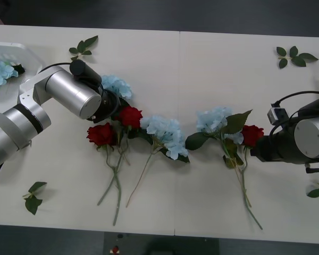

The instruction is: Put the red flowers into the right box and the blue flowers into the left box

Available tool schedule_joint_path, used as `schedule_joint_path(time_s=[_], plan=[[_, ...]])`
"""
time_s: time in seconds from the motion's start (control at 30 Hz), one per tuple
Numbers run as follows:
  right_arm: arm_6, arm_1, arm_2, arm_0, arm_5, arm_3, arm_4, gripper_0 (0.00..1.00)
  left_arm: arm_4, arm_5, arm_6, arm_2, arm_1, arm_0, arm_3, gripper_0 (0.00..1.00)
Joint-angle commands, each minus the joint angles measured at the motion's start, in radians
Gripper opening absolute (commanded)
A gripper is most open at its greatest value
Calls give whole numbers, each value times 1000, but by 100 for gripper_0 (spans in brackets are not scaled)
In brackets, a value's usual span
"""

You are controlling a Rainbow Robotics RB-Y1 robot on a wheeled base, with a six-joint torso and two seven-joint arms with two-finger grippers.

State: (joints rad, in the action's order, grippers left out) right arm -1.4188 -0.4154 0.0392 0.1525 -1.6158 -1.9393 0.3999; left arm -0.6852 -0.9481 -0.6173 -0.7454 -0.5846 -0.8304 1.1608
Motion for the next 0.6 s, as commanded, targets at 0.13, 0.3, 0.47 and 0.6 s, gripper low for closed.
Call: schedule_joint_path(time_s=[0.13, 0.3, 0.47, 0.6], plan=[[34, -11, 13, -42, 48, -30, 10, 92, 13, 3, 53, 8, -24, -69, 19, 0], [37, -9, -15, -56, 91, -10, 7, 91, 10, -44, 62, 9, -60, -144, 43, 0], [35, -9, -51, -56, 162, 43, 2, 92, -2, -192, 68, 49, -129, -219, 142, 0], [37, -9, -79, -56, 208, 66, -13, 91, -48, -305, 57, 113, -222, -228, 249, 0]])
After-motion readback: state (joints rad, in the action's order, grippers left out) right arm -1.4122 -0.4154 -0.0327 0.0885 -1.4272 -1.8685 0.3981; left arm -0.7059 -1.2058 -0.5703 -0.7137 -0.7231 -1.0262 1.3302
